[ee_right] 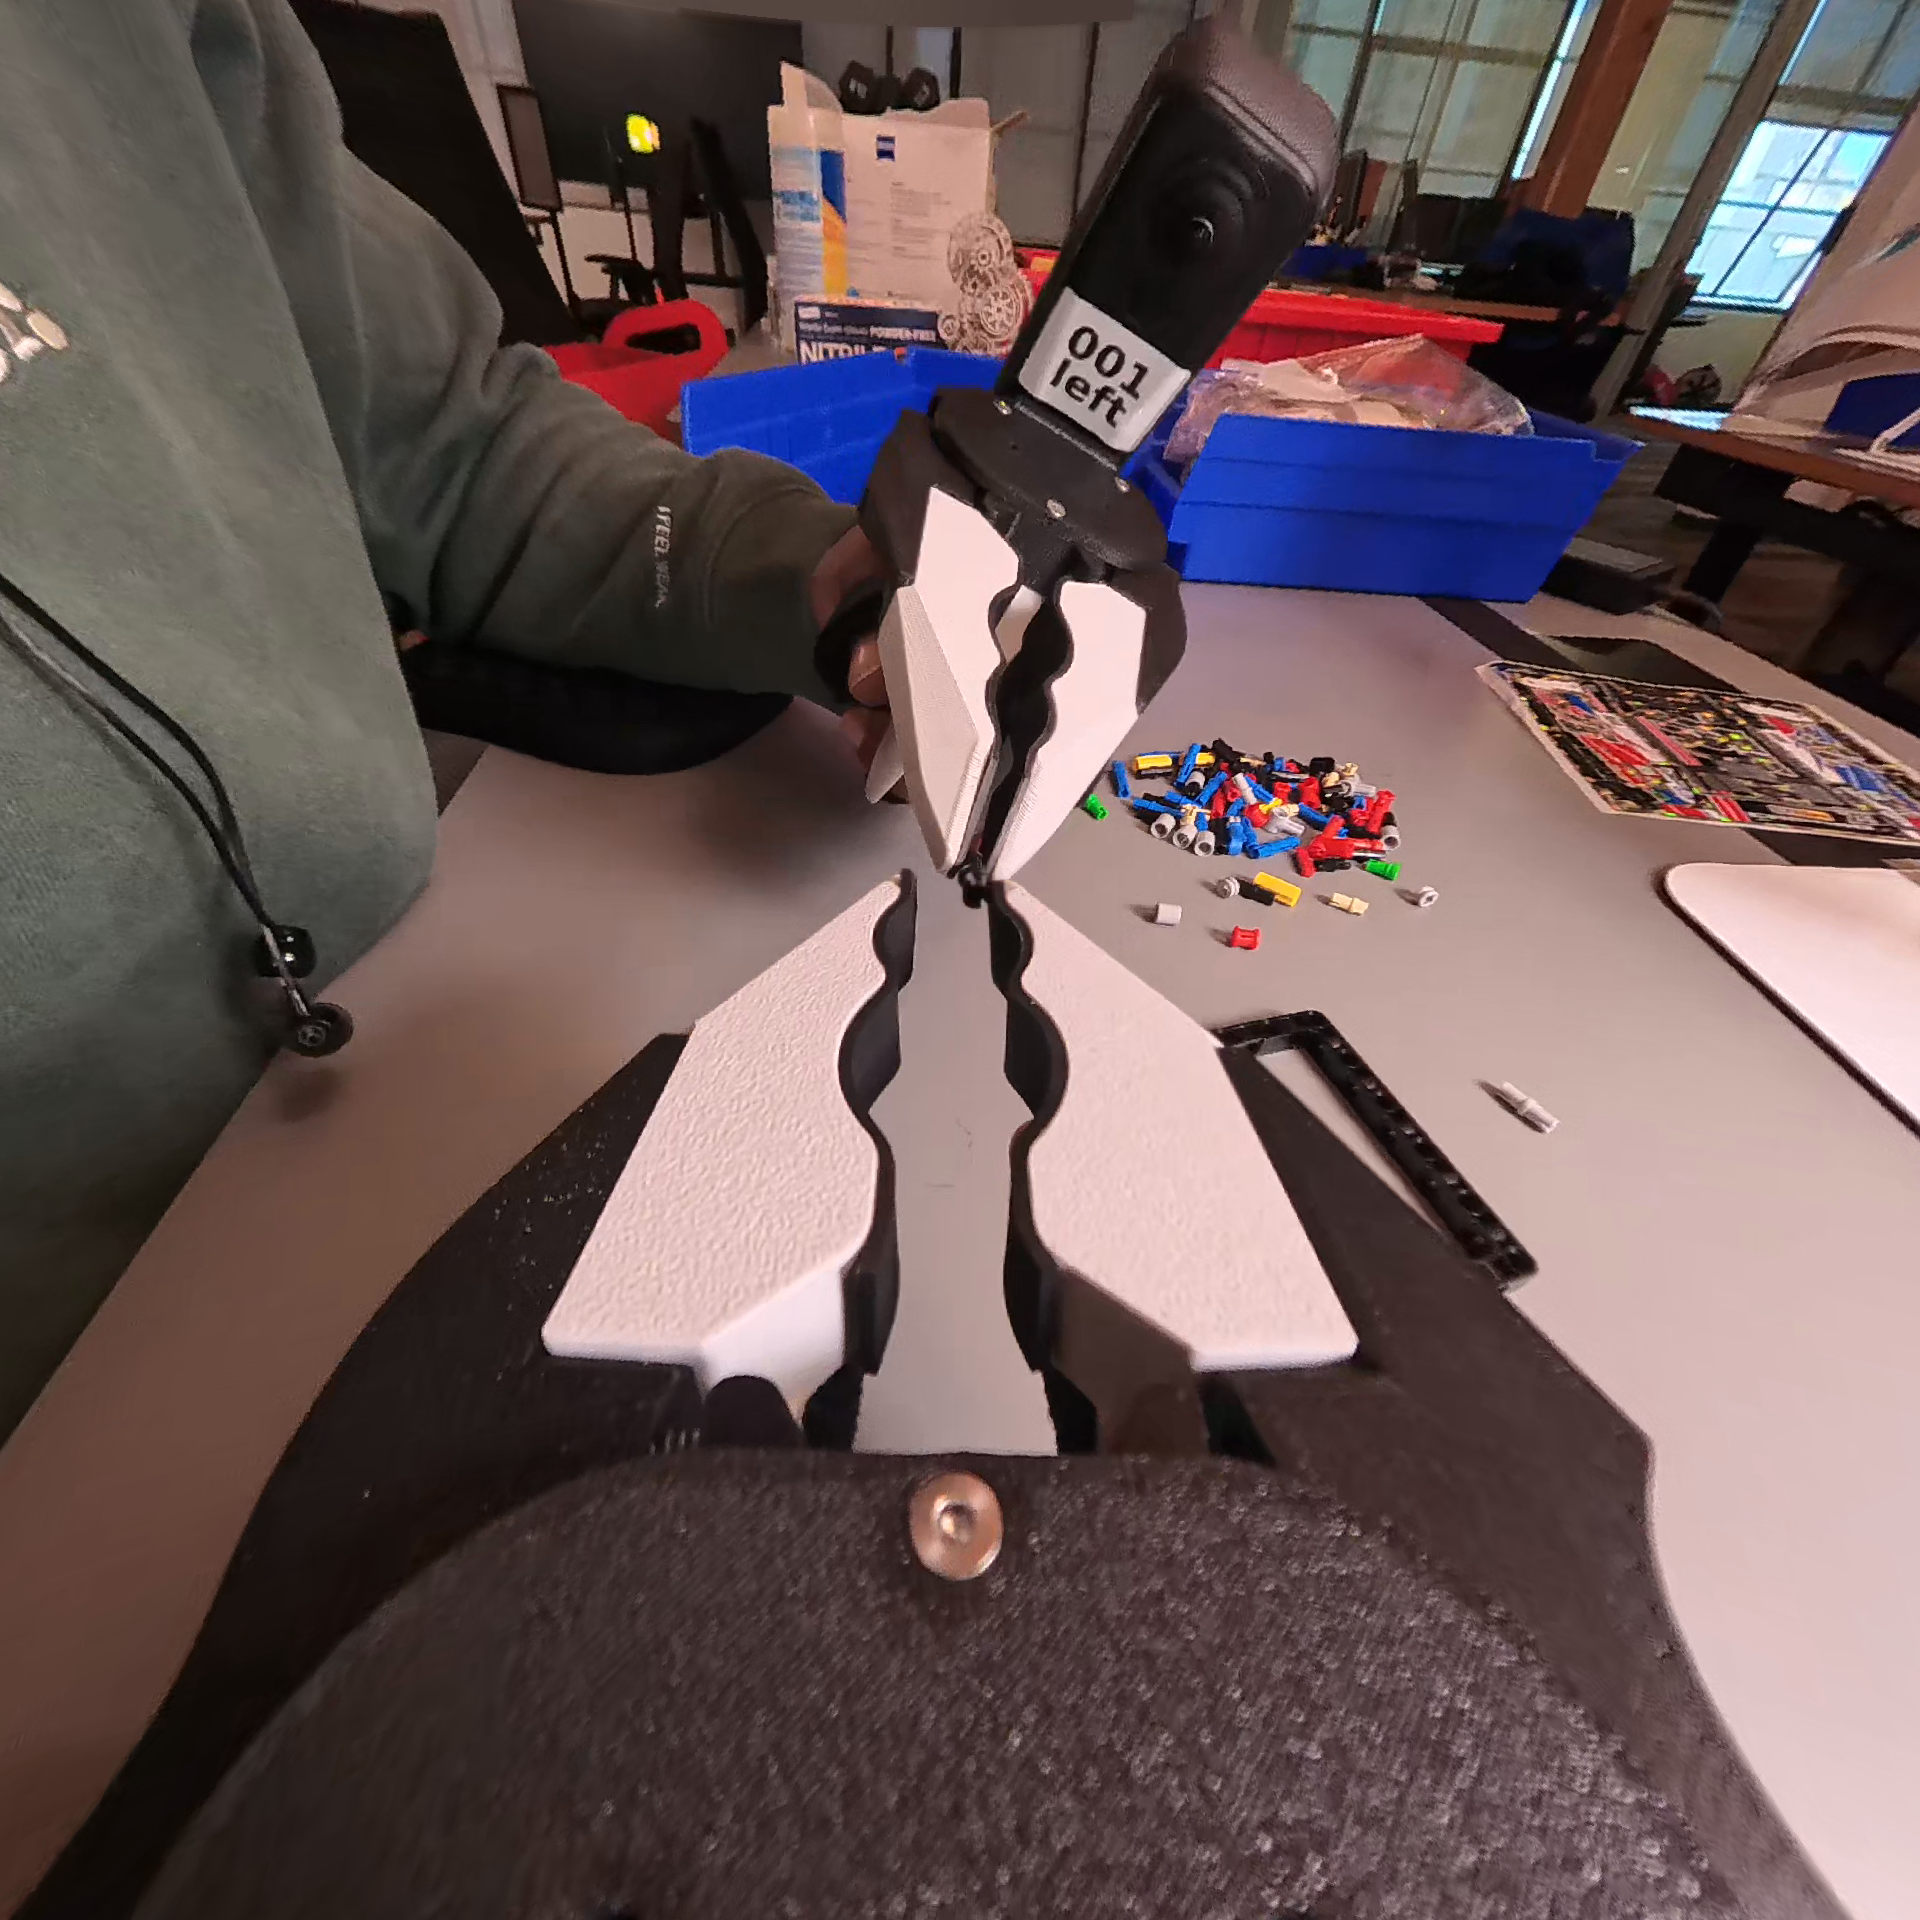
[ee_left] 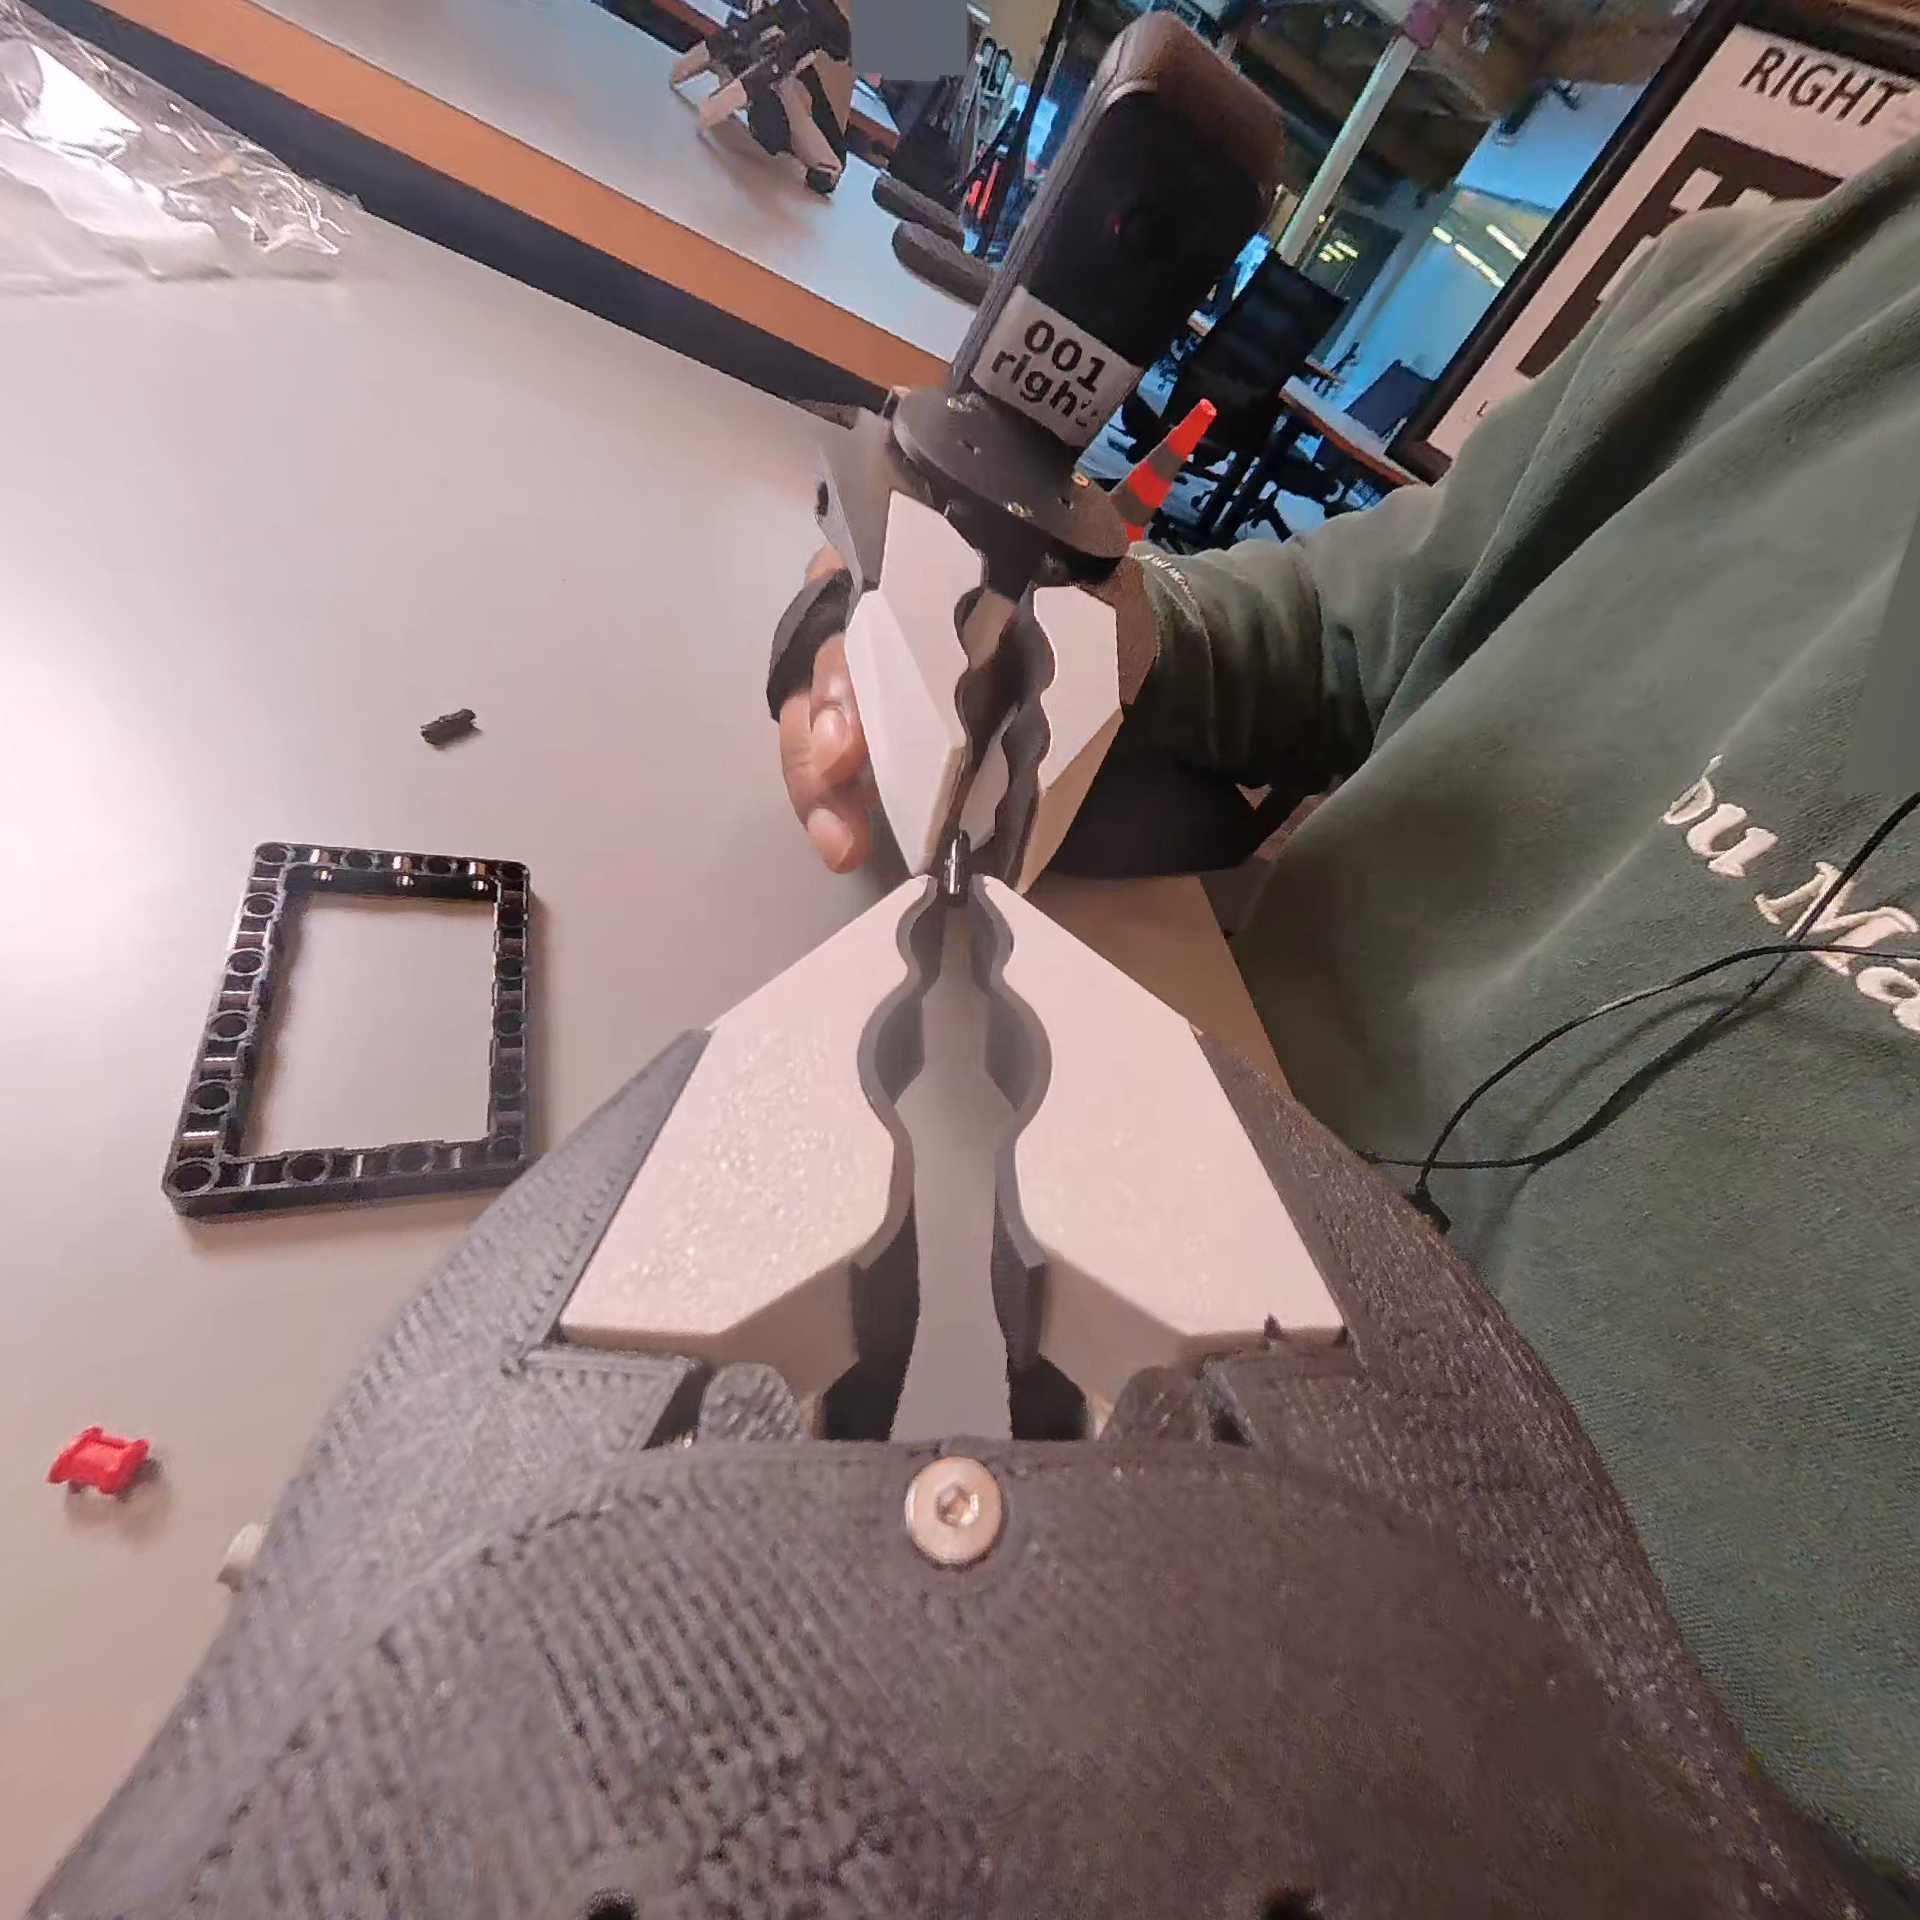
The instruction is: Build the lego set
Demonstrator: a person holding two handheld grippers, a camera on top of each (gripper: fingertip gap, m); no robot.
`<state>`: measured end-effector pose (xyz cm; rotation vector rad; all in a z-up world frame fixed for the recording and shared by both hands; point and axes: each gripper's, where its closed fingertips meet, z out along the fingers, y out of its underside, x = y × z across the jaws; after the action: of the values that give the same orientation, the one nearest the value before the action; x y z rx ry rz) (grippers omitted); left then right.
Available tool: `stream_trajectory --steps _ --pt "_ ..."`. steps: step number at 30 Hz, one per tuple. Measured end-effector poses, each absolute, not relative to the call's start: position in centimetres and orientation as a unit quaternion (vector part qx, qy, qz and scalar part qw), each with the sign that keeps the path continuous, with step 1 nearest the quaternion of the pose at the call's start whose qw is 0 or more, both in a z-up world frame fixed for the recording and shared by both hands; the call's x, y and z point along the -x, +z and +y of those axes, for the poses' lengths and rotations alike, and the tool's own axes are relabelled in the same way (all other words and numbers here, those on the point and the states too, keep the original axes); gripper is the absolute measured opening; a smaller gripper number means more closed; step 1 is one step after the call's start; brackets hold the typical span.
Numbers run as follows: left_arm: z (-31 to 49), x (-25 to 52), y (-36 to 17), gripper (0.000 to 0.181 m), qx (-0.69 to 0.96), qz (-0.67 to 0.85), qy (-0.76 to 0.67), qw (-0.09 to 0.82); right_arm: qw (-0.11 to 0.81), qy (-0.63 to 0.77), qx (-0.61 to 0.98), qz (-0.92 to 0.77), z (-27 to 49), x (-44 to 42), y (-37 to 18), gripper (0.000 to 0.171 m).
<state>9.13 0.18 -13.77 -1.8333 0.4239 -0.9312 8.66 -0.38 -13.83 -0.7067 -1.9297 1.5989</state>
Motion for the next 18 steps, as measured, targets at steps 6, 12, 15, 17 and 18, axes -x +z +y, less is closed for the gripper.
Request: stream_trajectory --steps 6,12,15,17,18 --pt "0.1 -9.3 -14.1 0.002 0.761 0.177 -0.39 0.487 0.281 0.578 0.26 -0.72 -0.3 -8.5 -14.0 0.005" --pt "0.1 -9.4 -14.3 0.002 0.76 0.171 -0.401 0.483 0.283 0.572 0.257 -0.725 -0.4 -8.5 -14.2 0.003" --pt "0.5 -8.9 -14.2 0.008 0.759 0.158 -0.395 0.493 0.286 0.569 0.267 -0.723 0.0 -8.2 -14.2 0.003" --pt "1.0 -7.8 -14.5 0.034 0.769 0.144 -0.369 0.501 0.291 0.564 0.289 -0.717 0.8 -7.8 -14.2 0.003" --pt "1.3 -6.8 -14.9 0.044 0.782 0.139 -0.338 0.505 0.297 0.557 0.301 -0.715 1.4 -7.5 -14.3 0.003"
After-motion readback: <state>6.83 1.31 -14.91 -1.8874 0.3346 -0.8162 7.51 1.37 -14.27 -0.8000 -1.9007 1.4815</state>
